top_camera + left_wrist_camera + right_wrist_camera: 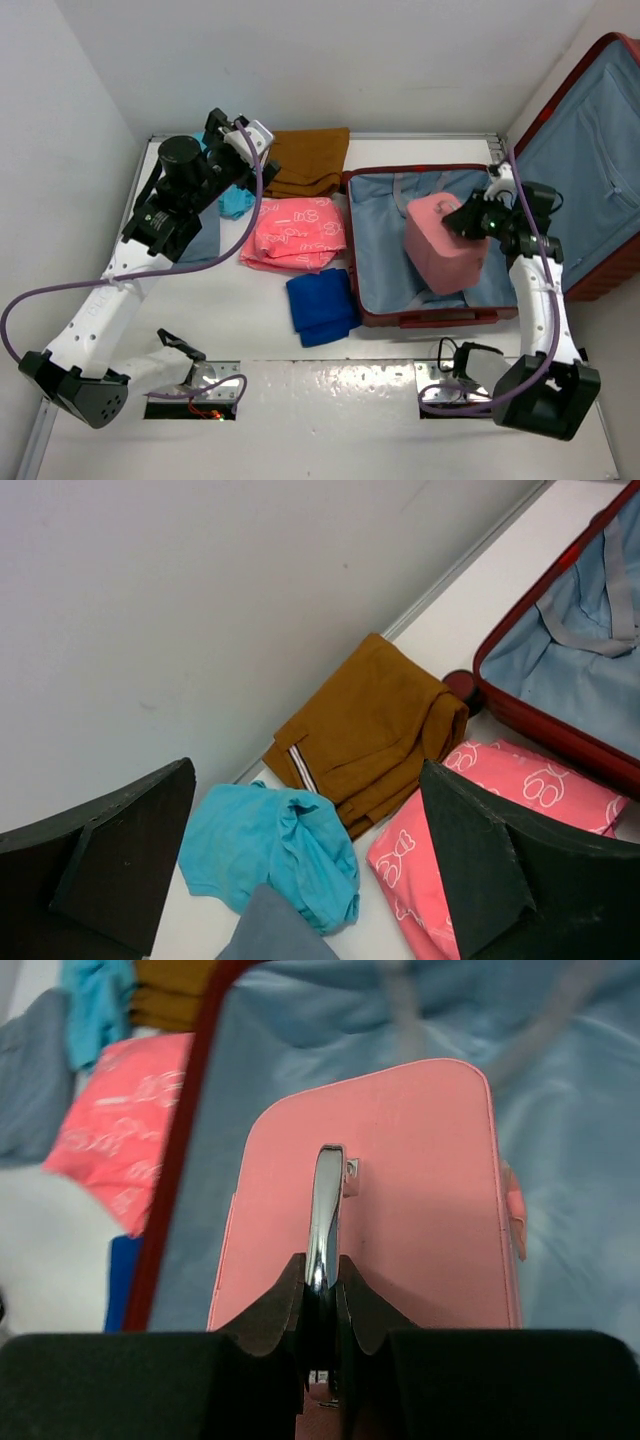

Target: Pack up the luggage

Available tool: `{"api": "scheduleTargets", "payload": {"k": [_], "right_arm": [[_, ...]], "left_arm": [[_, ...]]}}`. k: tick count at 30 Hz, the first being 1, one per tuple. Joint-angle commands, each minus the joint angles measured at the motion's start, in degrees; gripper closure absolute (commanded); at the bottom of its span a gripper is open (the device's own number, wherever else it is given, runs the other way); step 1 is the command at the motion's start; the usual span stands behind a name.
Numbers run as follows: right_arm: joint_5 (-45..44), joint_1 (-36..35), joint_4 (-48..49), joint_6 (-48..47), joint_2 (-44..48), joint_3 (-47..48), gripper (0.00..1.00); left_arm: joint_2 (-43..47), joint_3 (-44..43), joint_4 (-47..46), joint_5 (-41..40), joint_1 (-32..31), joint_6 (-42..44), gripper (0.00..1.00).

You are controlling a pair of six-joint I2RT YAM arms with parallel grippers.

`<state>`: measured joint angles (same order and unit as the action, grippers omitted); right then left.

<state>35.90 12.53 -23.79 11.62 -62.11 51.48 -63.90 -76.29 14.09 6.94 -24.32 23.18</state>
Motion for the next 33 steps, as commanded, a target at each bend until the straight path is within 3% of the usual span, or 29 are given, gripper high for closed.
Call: {"api": "scheduleTargets", "payload": {"k": [1, 8, 17, 33], "right_arm": [[0.65, 5.38, 12.53, 2.09, 3.92, -2.96, 1.0], [0.84, 13.56, 18.06, 2.71, 5.76, -8.58, 1.0], [6.81, 21.38, 17.73, -0.18, 7.96, -11.75, 1.0], [7.43, 24.38, 12.28, -11.08, 9.64, -11.93, 1.0]], "left_arm": [[1.67, 1.23, -2.13, -1.05, 0.5, -1.91, 0.0], [2.2, 3.61, -3.36, -1.58, 1.02, -1.38, 0.0], [2.73, 5.89, -4.68, -1.58, 1.55, -1.38, 0.0], [0.53, 5.89, -5.21, 0.09, 1.55, -0.86, 0.0]]}}
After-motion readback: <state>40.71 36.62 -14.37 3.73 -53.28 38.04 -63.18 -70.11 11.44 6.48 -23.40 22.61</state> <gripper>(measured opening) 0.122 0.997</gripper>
